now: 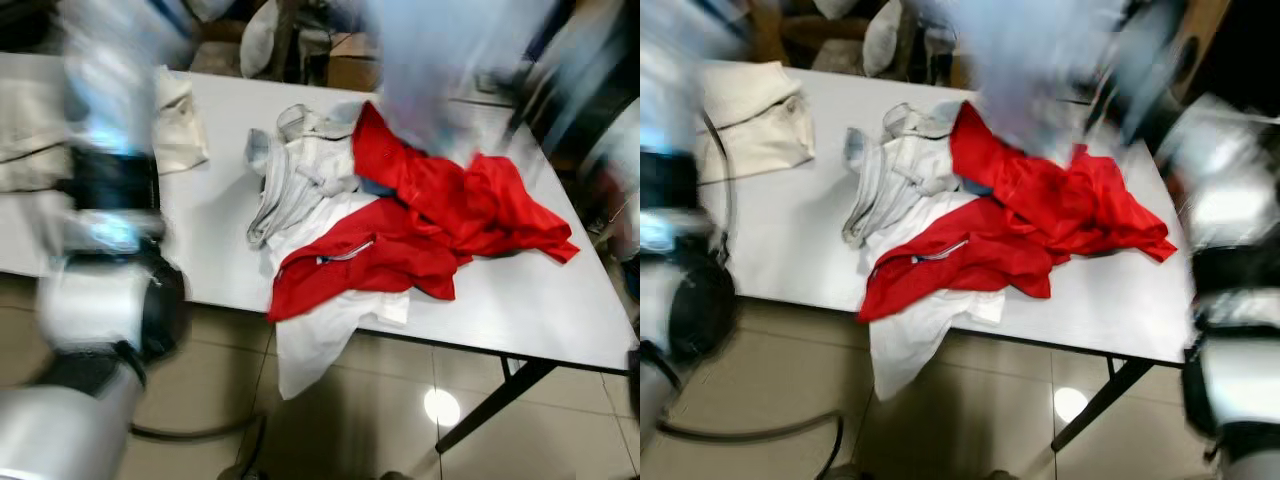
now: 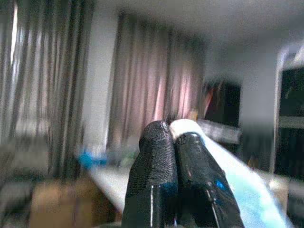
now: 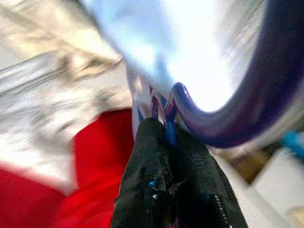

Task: Hang hanger

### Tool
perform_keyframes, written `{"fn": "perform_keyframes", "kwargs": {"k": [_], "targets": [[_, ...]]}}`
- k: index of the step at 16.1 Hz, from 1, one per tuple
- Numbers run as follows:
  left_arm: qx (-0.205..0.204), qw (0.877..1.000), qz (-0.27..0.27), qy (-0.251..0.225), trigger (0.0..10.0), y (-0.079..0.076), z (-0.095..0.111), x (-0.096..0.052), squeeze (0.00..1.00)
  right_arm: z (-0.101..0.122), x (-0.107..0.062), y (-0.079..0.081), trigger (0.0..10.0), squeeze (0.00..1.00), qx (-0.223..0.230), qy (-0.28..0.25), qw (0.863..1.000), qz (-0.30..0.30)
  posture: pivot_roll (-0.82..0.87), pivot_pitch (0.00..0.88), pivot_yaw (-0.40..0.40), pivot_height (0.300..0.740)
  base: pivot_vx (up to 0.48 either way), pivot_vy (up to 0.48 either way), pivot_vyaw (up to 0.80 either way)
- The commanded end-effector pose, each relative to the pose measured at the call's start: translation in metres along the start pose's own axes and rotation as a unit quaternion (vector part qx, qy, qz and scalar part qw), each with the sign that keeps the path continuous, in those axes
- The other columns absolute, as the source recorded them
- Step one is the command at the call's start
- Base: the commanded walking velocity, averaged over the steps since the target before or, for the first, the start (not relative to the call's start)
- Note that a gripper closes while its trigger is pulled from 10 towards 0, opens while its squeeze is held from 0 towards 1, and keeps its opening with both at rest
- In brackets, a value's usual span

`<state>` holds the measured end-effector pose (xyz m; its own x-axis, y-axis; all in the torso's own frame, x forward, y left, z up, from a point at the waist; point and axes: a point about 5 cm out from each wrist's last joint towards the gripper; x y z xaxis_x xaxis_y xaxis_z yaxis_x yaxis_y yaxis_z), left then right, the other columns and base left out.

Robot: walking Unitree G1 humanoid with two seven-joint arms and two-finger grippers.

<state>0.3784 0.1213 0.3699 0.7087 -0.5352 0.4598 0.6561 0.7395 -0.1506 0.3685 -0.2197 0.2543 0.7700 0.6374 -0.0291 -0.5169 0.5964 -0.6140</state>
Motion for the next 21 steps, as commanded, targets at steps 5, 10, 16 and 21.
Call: {"fn": "perform_keyframes", "kwargs": {"k": [5, 10, 16, 21], "targets": [[0.121, 0.966, 0.126, 0.189, 10.0, 0.030, -0.110, -0.037, 0.00, -0.024, -0.045, 0.068, 10.0, 0.00, 0.025, 0.021, 0.988, 0.148, -0.08, 0.000, 0.022, 0.740, 0.000, 0.000, 0.00], [0.144, 0.933, 0.221, 0.243, 10.0, 0.081, -0.120, -0.073, 1.00, 0.013, -0.105, 0.094, 10.0, 0.00, 0.080, 0.009, 0.965, 0.251, -0.10, 0.000, 0.055, 0.740, 0.000, 0.000, 0.00], [0.175, 0.898, 0.101, 0.392, 10.0, 0.090, -0.145, -0.122, 1.00, 0.057, -0.118, 0.069, 10.0, 0.00, 0.142, -0.080, 0.974, 0.157, -0.11, 0.000, 0.077, 0.740, 0.000, 0.000, 0.00], [0.085, 0.900, -0.064, 0.423, 10.0, 0.065, -0.105, -0.194, 1.00, 0.042, -0.096, 0.081, 10.0, 0.00, 0.221, -0.047, 0.973, 0.051, -0.09, 0.000, 0.062, 0.740, 0.000, 0.000, 0.00]]}}
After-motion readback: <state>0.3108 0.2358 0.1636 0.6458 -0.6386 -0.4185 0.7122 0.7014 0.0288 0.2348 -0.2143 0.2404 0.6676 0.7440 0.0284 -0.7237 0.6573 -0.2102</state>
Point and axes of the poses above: a point about 5 cm out from each wrist's last joint towards the gripper, its own x axis pointing out of the wrist towards the gripper, its own z axis along the axis of the wrist's last joint, y = z × x, and after that the axes turned 10 degrees about -x, right-handed
